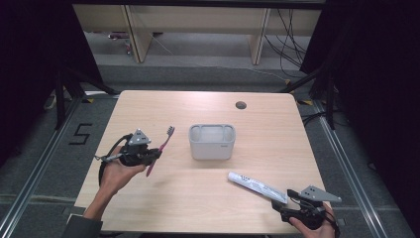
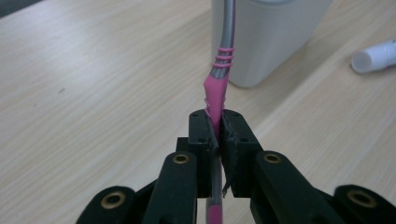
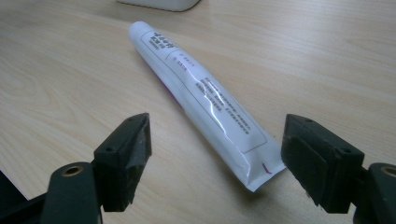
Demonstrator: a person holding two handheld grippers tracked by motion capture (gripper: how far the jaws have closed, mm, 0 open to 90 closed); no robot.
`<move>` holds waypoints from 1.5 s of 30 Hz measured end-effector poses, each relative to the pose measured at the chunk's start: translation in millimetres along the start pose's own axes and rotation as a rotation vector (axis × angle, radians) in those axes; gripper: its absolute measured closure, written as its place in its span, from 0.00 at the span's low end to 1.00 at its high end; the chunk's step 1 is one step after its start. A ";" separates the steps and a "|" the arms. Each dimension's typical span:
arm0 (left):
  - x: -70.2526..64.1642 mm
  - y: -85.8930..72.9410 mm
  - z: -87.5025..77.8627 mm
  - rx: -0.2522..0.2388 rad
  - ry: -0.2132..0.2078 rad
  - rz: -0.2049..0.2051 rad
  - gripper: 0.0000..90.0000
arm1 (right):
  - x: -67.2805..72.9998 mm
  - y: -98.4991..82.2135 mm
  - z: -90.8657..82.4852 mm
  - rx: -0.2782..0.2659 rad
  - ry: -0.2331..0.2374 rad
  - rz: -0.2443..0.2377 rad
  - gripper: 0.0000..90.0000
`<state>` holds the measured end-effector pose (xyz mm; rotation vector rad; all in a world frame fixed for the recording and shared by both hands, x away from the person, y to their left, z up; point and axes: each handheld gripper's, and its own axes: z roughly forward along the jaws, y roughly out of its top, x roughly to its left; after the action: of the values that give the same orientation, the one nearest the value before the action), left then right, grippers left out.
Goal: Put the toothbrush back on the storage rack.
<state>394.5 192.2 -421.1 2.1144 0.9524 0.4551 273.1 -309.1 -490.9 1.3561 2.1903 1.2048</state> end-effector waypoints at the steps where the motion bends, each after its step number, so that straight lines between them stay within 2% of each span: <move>1: 0.0 0.0 0.0 0.000 0.000 0.000 0.92 | 0.0 0.0 0.0 0.000 0.000 0.000 0.28; 2: -0.2 2.6 -0.1 -0.048 -0.005 -0.026 0.92 | -1.5 0.1 -0.5 -0.001 -0.013 -0.024 0.28; 3: -0.3 3.7 -0.5 -0.066 -0.003 -0.031 0.92 | -0.7 -0.1 -0.2 0.006 0.003 -0.008 0.28; 5: -0.7 6.5 -0.9 -0.082 0.015 -0.027 0.92 | -1.8 0.3 -0.4 0.000 -0.013 -0.025 0.28; 9: -1.1 11.4 -1.9 -0.106 0.021 -0.044 0.92 | -1.7 -0.2 0.0 -0.008 -0.015 -0.022 0.28; 10: -1.5 14.5 -1.5 -0.137 0.026 -0.057 0.92 | -2.7 -0.1 -0.2 -0.003 -0.011 -0.030 0.28; 11: -1.5 14.5 -1.5 -0.137 0.026 -0.057 0.92 | -2.7 -0.1 -0.2 -0.003 -0.011 -0.030 0.28; 12: -3.4 18.9 -1.1 -0.169 0.022 -0.083 0.92 | -2.6 -0.2 -0.1 -0.002 -0.009 -0.025 0.28; 16: -7.6 27.4 -0.3 -0.219 0.027 -0.092 0.92 | -2.9 -0.2 -0.3 -0.002 -0.011 -0.025 0.28; 20: -12.5 36.9 1.3 -0.249 0.041 -0.078 0.92 | -2.8 -0.1 -0.2 -0.002 -0.009 -0.025 0.28; 25: -15.2 47.3 6.6 -0.278 0.029 -0.091 0.92 | -3.2 -0.2 -0.3 -0.005 -0.013 -0.029 0.28; 26: -16.7 49.8 7.8 -0.282 0.039 -0.088 0.92 | -1.1 -0.6 -0.2 -0.005 -0.007 0.003 0.28; 27: -17.5 51.2 8.8 -0.283 0.037 -0.086 0.92 | -3.2 -0.3 -0.6 -0.011 -0.014 -0.025 0.28; 38: -24.8 75.5 18.0 -0.340 0.034 -0.107 0.92 | -2.5 0.3 -0.4 -0.015 -0.009 -0.029 0.28; 39: -25.2 79.6 19.3 -0.344 0.034 -0.106 0.92 | -2.3 0.3 -0.8 -0.009 -0.003 -0.014 0.28; 41: -25.9 84.0 21.0 -0.351 0.032 -0.108 0.92 | -3.7 0.2 -1.0 -0.018 -0.012 -0.028 0.28; 45: -27.4 90.8 24.7 -0.369 0.033 -0.119 0.92 | -3.0 0.5 -1.2 -0.011 -0.010 -0.024 0.28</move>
<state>434.5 119.9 -368.4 1.7141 0.9274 0.5593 274.2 -312.2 -490.3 1.3247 2.1836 1.1966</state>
